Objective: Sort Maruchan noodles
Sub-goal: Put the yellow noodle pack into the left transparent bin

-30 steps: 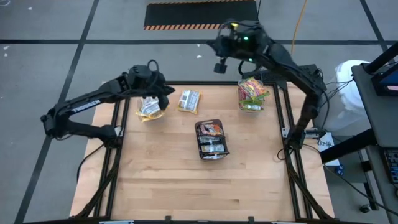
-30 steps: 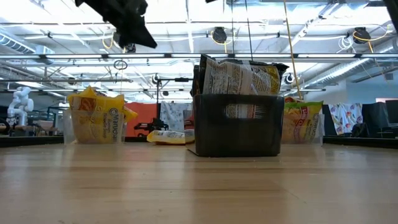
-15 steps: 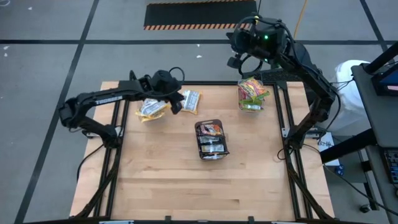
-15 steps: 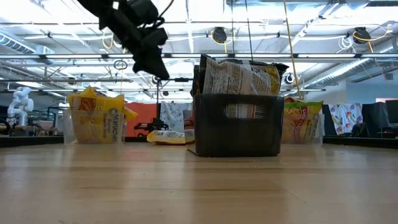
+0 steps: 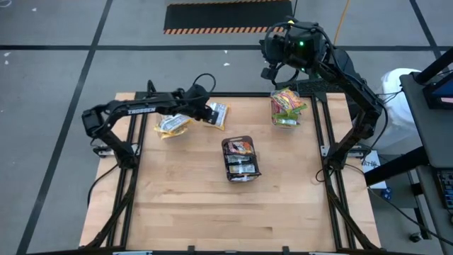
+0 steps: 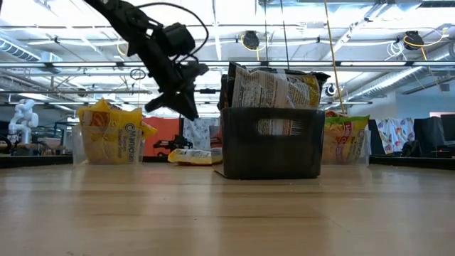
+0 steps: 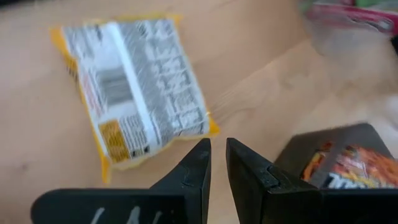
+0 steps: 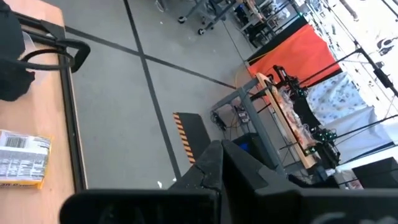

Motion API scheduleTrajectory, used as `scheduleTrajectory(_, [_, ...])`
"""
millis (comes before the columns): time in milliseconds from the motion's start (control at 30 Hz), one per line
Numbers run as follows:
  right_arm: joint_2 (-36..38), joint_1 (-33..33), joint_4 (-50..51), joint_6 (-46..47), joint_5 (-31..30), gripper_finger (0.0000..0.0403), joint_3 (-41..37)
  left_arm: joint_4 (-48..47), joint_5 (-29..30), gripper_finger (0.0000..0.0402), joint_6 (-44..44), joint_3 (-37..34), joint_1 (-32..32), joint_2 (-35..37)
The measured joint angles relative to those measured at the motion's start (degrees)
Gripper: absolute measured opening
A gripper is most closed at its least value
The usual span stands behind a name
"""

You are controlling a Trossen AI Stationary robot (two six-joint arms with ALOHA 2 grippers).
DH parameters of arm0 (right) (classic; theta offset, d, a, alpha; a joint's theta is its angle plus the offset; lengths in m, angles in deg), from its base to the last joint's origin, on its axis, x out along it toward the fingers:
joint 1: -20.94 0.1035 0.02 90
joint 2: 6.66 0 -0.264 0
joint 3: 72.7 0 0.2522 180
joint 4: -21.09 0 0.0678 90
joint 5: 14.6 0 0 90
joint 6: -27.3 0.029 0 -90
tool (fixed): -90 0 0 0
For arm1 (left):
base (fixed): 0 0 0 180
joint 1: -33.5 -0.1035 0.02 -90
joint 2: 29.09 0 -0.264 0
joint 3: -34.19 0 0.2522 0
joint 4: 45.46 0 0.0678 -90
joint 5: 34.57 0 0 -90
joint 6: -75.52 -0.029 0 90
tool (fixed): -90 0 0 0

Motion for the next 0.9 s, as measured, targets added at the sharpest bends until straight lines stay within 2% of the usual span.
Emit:
scheduleTrajectory(133, [0.0, 0.0, 0.0, -1.35, 0.0, 0.0, 0.0, -0.89, 0.03, 0.0056, 5.43, 0.0, -0.14, -1.99])
scheduleTrajectory(333, [0.0, 0.0, 0.0, -2.8, 0.01, 0.0, 0.0, -0.46, -0.07, 0.0056, 7.27, -0.04, -0.19, -2.86])
scheduleTrajectory(600, [0.0, 0.0, 0.0, -5.48, 0.02, 0.0, 0.0, 0.65, -4.32, 0.0056, 10.81, -0.04, 0.23, -2.86])
scheduleTrajectory(800, [0.0, -0.07, -0.02, -7.3, 0.04, 0.0, 0.0, 10.43, -9.57, 0.0056, 12.19, -0.04, 3.28, -2.86])
scheduleTrajectory(900, [0.0, -0.07, -0.04, -7.61, 0.04, 0.0, 0.0, 13.29, -7.5, 0.0056, 8.44, -0.04, 5.88, -2.86])
